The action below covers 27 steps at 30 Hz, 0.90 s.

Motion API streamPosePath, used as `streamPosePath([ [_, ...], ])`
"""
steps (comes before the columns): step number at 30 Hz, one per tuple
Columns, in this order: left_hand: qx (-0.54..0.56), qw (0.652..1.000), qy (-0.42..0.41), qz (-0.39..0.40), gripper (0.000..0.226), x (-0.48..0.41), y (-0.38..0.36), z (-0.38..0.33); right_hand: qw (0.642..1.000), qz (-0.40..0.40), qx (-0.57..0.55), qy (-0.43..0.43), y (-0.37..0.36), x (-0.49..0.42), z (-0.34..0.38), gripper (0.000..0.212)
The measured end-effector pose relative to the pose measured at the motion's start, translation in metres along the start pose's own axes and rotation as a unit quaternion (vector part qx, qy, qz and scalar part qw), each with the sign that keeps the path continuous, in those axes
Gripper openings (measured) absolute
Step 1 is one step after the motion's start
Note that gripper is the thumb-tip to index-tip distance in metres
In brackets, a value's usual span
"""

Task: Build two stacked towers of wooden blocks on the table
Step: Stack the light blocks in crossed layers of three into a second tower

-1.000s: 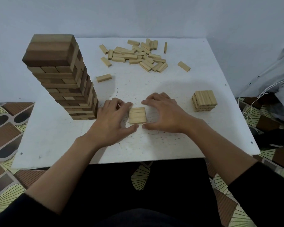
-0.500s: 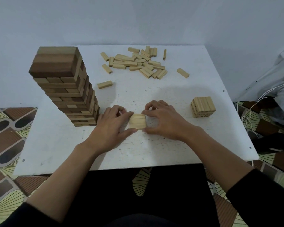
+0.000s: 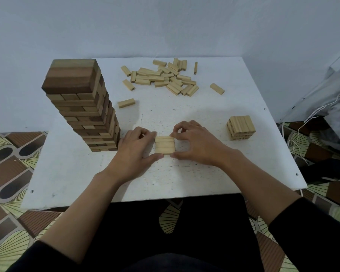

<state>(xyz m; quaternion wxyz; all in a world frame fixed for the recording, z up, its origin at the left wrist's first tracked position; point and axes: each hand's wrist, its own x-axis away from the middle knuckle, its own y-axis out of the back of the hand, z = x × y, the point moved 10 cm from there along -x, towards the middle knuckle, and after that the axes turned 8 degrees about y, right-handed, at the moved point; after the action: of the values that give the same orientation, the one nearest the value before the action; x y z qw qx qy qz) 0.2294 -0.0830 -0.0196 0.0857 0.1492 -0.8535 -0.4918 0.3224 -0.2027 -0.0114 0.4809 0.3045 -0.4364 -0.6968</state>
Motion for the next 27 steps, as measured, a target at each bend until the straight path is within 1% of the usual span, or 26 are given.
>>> streamPosePath([
  [7,-0.021,1.000,-0.009,-0.001,0.080,0.000,-0.003,0.000,1.000,-0.007,-0.009,-0.003,0.000,-0.001,-0.002,0.065],
  [16,-0.012,1.000,-0.006,0.008,0.082,0.001,-0.002,-0.001,1.000,-0.005,-0.008,-0.003,-0.001,0.000,-0.002,0.064],
  [19,-0.020,1.000,-0.008,0.018,0.078,0.001,-0.002,-0.001,1.000,0.004,0.003,0.000,-0.001,0.000,0.000,0.063],
  [24,-0.066,0.997,-0.023,0.035,0.067,0.001,-0.005,-0.007,0.997,0.025,0.065,0.012,-0.004,0.001,0.006,0.061],
  [26,-0.063,0.997,-0.027,0.035,0.061,0.002,-0.006,-0.009,0.998,0.021,0.065,0.015,-0.003,0.003,0.007,0.060],
  [27,-0.060,0.997,-0.030,0.034,0.062,0.003,-0.007,-0.011,0.998,0.020,0.062,0.016,-0.003,0.004,0.008,0.058],
])
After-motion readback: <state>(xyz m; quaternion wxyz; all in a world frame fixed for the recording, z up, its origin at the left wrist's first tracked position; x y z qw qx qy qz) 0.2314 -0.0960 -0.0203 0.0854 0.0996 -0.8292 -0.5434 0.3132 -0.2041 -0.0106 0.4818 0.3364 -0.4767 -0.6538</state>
